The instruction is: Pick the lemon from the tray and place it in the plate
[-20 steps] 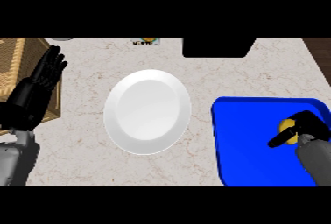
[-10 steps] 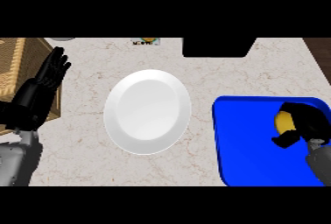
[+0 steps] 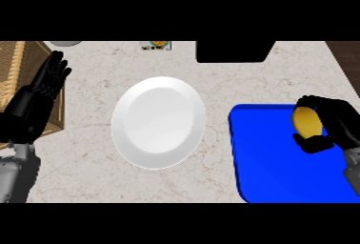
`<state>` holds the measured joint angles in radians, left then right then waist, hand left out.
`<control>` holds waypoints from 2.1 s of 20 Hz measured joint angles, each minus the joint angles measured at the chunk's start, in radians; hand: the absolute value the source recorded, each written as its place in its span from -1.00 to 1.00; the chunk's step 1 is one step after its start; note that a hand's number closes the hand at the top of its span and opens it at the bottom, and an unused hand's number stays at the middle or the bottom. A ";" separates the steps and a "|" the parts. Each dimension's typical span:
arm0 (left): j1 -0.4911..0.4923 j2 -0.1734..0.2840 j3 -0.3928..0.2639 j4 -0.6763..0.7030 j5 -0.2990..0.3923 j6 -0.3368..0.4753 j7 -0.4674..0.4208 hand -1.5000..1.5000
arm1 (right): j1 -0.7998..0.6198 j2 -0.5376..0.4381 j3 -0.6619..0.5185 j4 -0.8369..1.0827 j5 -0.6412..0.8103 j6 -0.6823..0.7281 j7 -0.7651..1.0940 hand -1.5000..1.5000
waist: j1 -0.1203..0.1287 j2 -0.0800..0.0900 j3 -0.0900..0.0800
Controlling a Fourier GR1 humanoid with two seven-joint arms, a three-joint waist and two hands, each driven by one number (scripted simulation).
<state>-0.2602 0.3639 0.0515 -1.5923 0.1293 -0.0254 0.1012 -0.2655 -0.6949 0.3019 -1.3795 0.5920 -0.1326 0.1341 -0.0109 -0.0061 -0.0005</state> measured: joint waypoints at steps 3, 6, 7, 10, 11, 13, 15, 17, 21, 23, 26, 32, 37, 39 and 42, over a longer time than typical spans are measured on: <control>0.000 0.001 0.003 0.000 -0.002 -0.001 0.003 0.00 | 0.005 0.036 -0.001 -0.142 -0.058 0.013 -0.012 1.00 | -0.005 -0.002 0.000; -0.005 -0.007 0.000 -0.001 -0.012 0.006 0.003 0.00 | 0.008 0.070 -0.008 -0.254 -0.120 0.037 -0.017 1.00 | -0.004 0.000 0.000; -0.001 -0.013 -0.002 -0.002 -0.016 0.007 -0.001 0.00 | 0.010 0.082 -0.009 -0.292 -0.133 0.044 -0.005 1.00 | -0.002 0.000 0.000; -0.003 -0.022 -0.004 -0.014 -0.019 0.007 0.011 0.00 | -0.003 0.120 0.000 -0.385 -0.150 0.082 0.038 1.00 | 0.003 0.002 0.000; -0.006 -0.023 -0.002 -0.003 -0.023 0.003 0.003 0.00 | -0.015 0.136 0.007 -0.399 -0.146 0.095 0.052 1.00 | 0.005 0.003 0.000; -0.007 -0.034 -0.005 -0.011 -0.032 0.009 0.012 0.00 | -0.034 0.177 0.027 -0.433 -0.132 0.116 0.093 1.00 | 0.008 0.003 0.000; -0.007 -0.036 -0.003 -0.010 -0.036 0.002 0.006 0.00 | -0.082 0.230 0.055 -0.447 -0.110 0.137 0.152 1.00 | 0.012 0.004 0.000; -0.019 -0.040 -0.001 -0.013 -0.038 0.000 0.023 0.00 | -0.129 0.293 0.083 -0.422 -0.079 0.144 0.187 1.00 | 0.014 0.005 0.000; -0.024 -0.051 0.000 -0.006 -0.044 -0.006 0.018 0.00 | -0.235 0.422 0.116 -0.340 -0.051 0.163 0.251 1.00 | 0.020 0.006 0.000; -0.029 -0.053 0.002 0.016 -0.049 -0.013 0.002 0.00 | -0.295 0.500 0.136 -0.262 -0.025 0.148 0.271 1.00 | 0.022 0.008 0.000; -0.020 -0.047 0.012 0.001 -0.042 -0.029 0.005 0.00 | -0.380 0.589 0.135 -0.134 -0.008 0.138 0.284 1.00 | 0.026 0.008 0.000; -0.028 -0.048 0.025 0.006 -0.040 -0.044 0.006 0.00 | -0.534 0.670 0.185 0.152 -0.006 0.019 0.284 1.00 | 0.033 0.010 0.000; -0.036 -0.074 0.001 -0.013 -0.066 -0.028 0.015 0.00 | -0.639 0.687 0.263 0.392 -0.061 -0.113 0.245 1.00 | 0.048 0.013 0.000; -0.045 -0.081 -0.003 -0.003 -0.071 -0.028 0.012 0.00 | -0.675 0.690 0.299 0.475 -0.098 -0.139 0.227 1.00 | 0.054 0.015 0.000; -0.073 -0.087 -0.009 0.018 -0.073 -0.034 0.010 0.00 | -0.697 0.693 0.341 0.553 -0.191 -0.204 0.237 -1.00 | 0.070 0.020 0.000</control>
<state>-0.3334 0.2765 0.0421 -1.5745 0.0563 -0.0599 0.1110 -0.9621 -0.0024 0.6432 -0.8264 0.4014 -0.3370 0.3716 0.0595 0.0139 -0.0003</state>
